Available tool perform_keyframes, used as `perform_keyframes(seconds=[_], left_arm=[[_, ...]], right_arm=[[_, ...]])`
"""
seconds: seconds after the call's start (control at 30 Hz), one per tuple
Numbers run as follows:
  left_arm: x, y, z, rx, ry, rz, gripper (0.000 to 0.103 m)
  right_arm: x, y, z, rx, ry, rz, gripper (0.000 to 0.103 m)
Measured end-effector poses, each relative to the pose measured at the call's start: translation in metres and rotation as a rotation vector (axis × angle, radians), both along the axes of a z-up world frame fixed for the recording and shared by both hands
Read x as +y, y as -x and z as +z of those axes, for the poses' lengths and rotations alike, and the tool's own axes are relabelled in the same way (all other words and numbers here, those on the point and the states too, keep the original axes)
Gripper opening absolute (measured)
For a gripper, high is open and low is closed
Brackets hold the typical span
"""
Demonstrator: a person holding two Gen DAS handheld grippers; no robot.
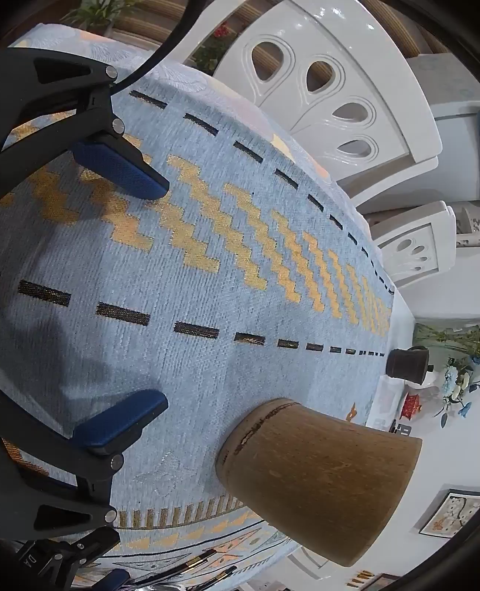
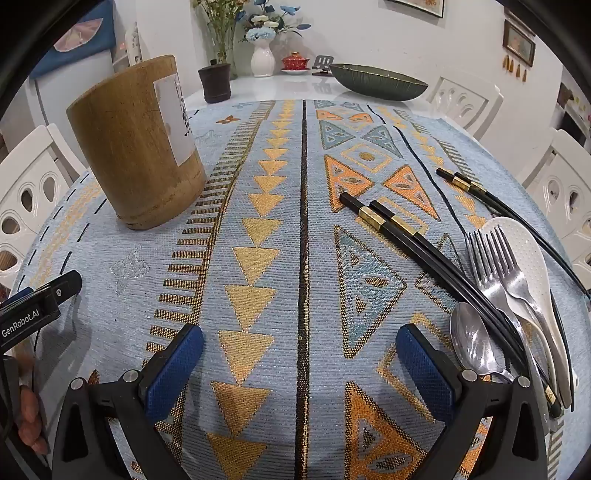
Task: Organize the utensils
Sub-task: 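Move the left gripper toward the wooden utensil holder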
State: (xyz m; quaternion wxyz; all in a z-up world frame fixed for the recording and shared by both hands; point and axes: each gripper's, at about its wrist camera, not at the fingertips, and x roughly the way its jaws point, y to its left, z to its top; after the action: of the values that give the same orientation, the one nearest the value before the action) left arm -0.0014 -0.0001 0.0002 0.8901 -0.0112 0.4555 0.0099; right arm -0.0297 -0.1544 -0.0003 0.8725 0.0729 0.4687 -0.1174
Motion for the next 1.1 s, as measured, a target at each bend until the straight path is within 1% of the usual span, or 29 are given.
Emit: perform_keyframes(seconds=[0.1,0.73,0.83,0.97,1.03,1.1], left_arm=[[0.002,0.000,0.000,0.004,0.012,0.000,0.103],[0.001,-0.001,0.002,0.008,0.002,-0.001,0.103],[0.001,-0.002,0.005,0.010,0.020,-0.022,0.102],[-0.009,-0.001,0.017,-0.022,0.108,-0.070,0.102],[-0.021,-0.002,0.024,-0.051,0.128,-0.094,0.102],[-0.035,-0.008,0.030,-0.078,0.124,-0.126,0.102]], right_arm=[[0.000,0.000,0.000,0.003,0.005,0.000,0.103],[-0.002,0.002,0.001,0.008,0.001,0.002,0.103],[-0.005,0.002,0.004,0.059,-0.018,0.054,0.103],[-0.015,-0.008,0.006,0.161,-0.056,0.131,0.103],[-0.017,-0.013,0.006,0.181,-0.053,0.143,0.103],[-0.017,-0.015,0.005,0.182,-0.044,0.155,0.103]])
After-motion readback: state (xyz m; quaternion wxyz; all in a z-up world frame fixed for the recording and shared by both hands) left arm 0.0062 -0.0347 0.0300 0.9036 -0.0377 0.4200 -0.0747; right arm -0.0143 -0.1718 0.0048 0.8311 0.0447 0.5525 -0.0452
